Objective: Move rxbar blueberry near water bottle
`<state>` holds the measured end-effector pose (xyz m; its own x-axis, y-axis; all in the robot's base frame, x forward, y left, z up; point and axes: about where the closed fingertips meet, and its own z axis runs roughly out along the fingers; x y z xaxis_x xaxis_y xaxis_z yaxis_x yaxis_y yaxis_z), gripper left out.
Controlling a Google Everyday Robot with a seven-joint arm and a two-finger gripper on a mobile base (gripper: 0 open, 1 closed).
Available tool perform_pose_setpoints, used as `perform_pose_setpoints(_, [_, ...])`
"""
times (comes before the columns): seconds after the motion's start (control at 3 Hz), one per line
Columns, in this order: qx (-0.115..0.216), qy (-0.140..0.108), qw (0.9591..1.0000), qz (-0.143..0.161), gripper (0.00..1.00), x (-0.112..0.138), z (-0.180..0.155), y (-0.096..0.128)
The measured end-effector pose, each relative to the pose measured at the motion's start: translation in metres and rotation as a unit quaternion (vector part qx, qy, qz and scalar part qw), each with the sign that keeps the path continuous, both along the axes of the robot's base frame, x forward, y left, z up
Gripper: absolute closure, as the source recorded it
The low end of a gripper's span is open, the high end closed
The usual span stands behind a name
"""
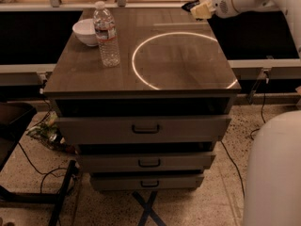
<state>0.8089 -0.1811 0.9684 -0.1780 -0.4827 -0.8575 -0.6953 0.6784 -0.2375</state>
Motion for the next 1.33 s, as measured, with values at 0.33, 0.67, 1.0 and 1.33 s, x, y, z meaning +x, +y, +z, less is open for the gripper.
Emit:
perform_pose_setpoints(0.33, [-0.023, -0.019, 0.999, 0.032, 1.0, -0.02, 0.034, 0.023])
perform_pose_setpoints(0.67, [-0.021, -0.013, 0.9976, 0.065, 1.0, -0.036, 0.038, 0.037])
perform_pose_setpoints(1.0, [-0.01, -0.028, 0.9938, 0.107, 1.0, -0.07, 0.049, 0.051])
perform_pose_setpoints(1.33, [0.025, -0.014, 0.9848, 0.171, 1.0, -0.112, 0.01, 0.081])
